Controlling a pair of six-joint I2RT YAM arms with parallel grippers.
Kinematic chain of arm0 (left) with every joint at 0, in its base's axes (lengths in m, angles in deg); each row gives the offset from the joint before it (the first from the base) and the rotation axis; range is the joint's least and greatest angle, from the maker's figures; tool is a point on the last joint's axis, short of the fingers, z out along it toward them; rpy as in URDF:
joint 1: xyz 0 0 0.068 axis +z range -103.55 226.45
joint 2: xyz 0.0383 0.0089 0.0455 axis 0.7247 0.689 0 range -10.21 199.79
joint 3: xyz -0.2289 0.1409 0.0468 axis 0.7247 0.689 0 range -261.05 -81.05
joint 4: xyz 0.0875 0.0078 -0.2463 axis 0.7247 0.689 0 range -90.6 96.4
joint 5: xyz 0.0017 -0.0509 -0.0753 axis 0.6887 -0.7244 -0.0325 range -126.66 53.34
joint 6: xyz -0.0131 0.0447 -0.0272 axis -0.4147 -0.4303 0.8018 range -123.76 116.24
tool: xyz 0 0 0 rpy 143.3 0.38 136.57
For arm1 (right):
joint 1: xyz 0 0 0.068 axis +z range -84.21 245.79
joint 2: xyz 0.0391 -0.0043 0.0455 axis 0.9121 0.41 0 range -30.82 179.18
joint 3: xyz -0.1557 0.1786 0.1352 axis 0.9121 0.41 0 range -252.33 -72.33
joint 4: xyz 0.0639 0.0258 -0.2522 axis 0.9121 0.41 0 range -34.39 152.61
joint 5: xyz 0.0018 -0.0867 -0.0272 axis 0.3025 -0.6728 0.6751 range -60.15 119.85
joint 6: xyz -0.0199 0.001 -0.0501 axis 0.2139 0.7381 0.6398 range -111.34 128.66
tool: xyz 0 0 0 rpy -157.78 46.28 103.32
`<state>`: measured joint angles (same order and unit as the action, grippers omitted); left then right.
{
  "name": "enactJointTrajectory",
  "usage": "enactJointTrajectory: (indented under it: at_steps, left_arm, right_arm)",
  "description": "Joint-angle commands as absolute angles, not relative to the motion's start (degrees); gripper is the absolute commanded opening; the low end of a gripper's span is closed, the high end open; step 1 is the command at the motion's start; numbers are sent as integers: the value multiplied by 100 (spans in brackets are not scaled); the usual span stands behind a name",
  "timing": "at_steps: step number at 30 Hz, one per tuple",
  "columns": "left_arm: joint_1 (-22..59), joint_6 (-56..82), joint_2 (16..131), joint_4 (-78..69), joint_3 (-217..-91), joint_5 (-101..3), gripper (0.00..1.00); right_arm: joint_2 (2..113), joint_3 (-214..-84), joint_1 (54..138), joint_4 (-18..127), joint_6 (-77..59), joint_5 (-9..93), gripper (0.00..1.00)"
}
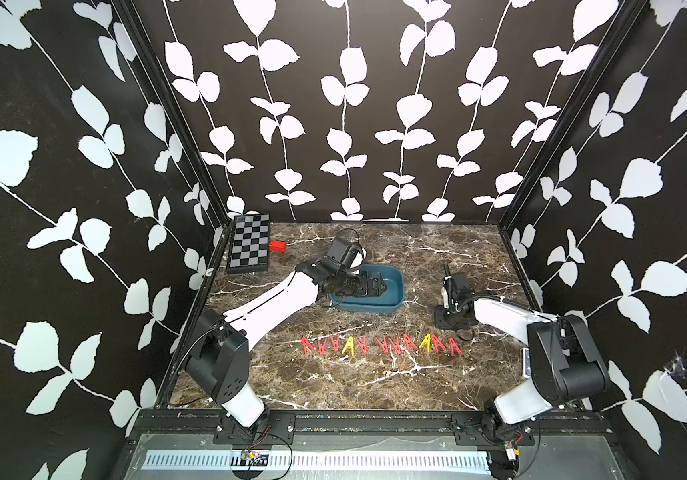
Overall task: Take the clothespins out of the storage box
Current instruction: Place the clothespin at the center of the board, then pick up the clothespin from the storage box.
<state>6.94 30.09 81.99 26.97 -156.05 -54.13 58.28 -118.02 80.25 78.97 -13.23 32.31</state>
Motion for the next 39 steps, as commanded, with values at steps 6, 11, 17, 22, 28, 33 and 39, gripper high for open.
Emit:
enactJointTrajectory:
  at_steps: [6, 11, 17, 22, 28, 33, 39]
  left_arm:
    - [668, 2844, 8262, 3029, -15900, -5087, 99]
    - [664, 2755, 8417, 3358, -16117, -4705, 99]
    - [681, 2831, 8776, 3763, -16485, -4255, 99]
    - [784, 2921, 9091, 4008, -16767, -3993, 93]
    - [921, 2905, 9477, 4268, -17109, -3743, 75]
    - [1102, 2916, 9750, 4451, -17207, -3601, 55]
    - [1317, 2754, 10113, 4588, -17315, -3562, 34]
  right_arm:
    - [5515, -11942, 7997, 8106, -1323, 3442, 34]
    - [5090, -12052, 8058, 8043, -1332, 3741, 54]
    - [4800, -12351, 8344, 7923, -1340, 3853, 84]
    - [4850, -12682, 8642, 7849, -1338, 3881, 99]
    - [4881, -13000, 8939, 7763, -1408, 3948, 99]
    - [4905, -13275, 9095, 7712, -1437, 3988, 99]
    - [5051, -13621, 9258, 7677, -1428, 4073, 99]
